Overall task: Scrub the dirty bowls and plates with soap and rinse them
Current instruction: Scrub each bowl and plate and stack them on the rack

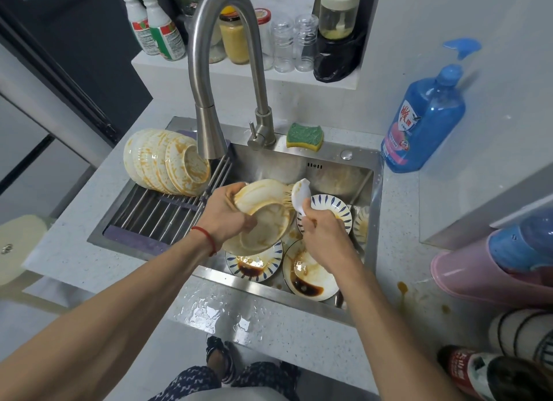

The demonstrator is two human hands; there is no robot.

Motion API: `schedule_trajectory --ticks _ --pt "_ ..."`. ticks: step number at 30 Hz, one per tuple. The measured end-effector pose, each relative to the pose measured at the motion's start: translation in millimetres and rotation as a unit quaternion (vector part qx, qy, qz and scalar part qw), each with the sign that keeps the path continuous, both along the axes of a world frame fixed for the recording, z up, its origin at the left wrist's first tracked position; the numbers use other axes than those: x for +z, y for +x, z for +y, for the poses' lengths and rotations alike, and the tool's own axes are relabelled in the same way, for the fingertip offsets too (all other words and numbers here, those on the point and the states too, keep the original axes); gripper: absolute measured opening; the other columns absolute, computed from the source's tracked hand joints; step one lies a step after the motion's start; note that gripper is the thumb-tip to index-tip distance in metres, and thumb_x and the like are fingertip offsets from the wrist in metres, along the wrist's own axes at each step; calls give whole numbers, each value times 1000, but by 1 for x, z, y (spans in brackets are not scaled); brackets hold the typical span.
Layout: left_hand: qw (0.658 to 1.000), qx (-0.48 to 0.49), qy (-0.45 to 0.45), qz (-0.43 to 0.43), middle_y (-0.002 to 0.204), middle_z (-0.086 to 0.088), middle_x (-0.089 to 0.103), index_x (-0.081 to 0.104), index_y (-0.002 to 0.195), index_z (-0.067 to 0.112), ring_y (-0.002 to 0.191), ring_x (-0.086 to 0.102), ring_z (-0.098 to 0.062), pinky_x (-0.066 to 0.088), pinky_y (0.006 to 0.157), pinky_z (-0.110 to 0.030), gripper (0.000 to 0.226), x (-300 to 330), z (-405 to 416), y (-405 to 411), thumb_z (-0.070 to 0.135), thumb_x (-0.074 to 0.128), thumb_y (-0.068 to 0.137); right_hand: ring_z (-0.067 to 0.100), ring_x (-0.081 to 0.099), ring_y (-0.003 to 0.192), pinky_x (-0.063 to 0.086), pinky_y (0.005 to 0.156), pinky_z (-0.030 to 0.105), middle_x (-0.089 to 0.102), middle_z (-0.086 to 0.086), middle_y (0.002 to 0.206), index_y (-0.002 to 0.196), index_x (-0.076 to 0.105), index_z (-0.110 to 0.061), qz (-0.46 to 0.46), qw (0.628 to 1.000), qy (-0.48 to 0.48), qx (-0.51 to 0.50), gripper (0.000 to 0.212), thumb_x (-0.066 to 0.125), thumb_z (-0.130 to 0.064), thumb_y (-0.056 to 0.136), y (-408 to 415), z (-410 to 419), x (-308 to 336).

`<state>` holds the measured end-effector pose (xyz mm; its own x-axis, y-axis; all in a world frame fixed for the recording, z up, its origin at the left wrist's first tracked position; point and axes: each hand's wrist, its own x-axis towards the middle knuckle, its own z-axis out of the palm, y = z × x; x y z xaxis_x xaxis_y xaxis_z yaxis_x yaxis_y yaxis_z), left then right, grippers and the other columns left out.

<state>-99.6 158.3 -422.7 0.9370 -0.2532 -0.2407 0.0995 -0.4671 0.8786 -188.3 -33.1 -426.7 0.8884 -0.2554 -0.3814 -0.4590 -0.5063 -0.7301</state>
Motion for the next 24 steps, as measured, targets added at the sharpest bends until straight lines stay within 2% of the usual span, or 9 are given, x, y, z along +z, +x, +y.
schedule_trajectory --ticks 3,5,9,11,14,17,19,21,24 --pt "999 21 -44 21 94 -1 73 72 94 20 93 68 -17 57 60 -21 55 -4 5 2 -25 74 61 11 46 63 38 52 28 54 -2 84 153 45 -30 -5 999 40 5 46 40 -19 108 -5 4 -3" --pt "998 19 -56 29 95 -2 72 72 94 16 93 67 -18 55 59 -20 53 -3 6 3 -26 73 62 8 41 57 32 47 22 49 -6 77 151 48 -32 7 999 50 -20 45 40 -20 109 -3 -3 -8" --pt "995 52 -78 45 92 -7 70 72 93 11 94 67 -26 60 63 -34 49 -4 13 5 -18 72 53 8 38 56 29 38 13 42 -5 76 151 49 -30 7 997 78 -26 44 40 -19 109 -8 1 -13" --pt "989 73 -106 65 94 -8 73 74 95 16 97 70 -30 62 65 -40 54 -5 18 7 -9 70 46 8 39 57 30 40 14 45 -2 79 152 47 -30 9 997 79 -21 45 41 -19 109 -6 1 -12" --pt "980 104 -139 102 101 -7 74 73 104 15 103 71 -33 60 59 -37 60 -7 20 6 -18 68 54 8 41 61 31 42 15 48 -3 83 152 48 -29 23 994 95 -48 44 41 -20 109 -3 1 -17" --pt "959 172 -177 141 106 -9 74 71 113 13 104 71 -35 62 60 -41 69 -10 21 6 -18 67 52 9 48 72 43 60 25 55 -4 91 151 48 -31 21 996 85 -10 45 41 -21 108 -11 11 -16" --pt "943 198 -200 176 108 -12 74 68 119 8 102 71 -35 64 63 -45 70 -14 21 3 -20 64 56 15 54 87 51 77 35 61 3 111 151 48 -33 32 997 71 -24 46 40 -22 108 -8 9 -21" --pt "929 214 -218 210 114 -14 74 66 125 5 105 70 -37 63 63 -48 73 -18 24 0 -18 62 55 18 56 98 50 83 38 60 7 124 152 47 -33 45 997 59 -24 46 39 -23 108 -9 11 -23" --pt "905 240 -248 248 124 -20 72 63 129 1 113 68 -44 60 76 -65 85 -27 31 0 -10 64 45 16 59 97 50 84 35 62 3 120 151 47 -33 50 997 52 13 45 41 -23 107 -18 20 -24"
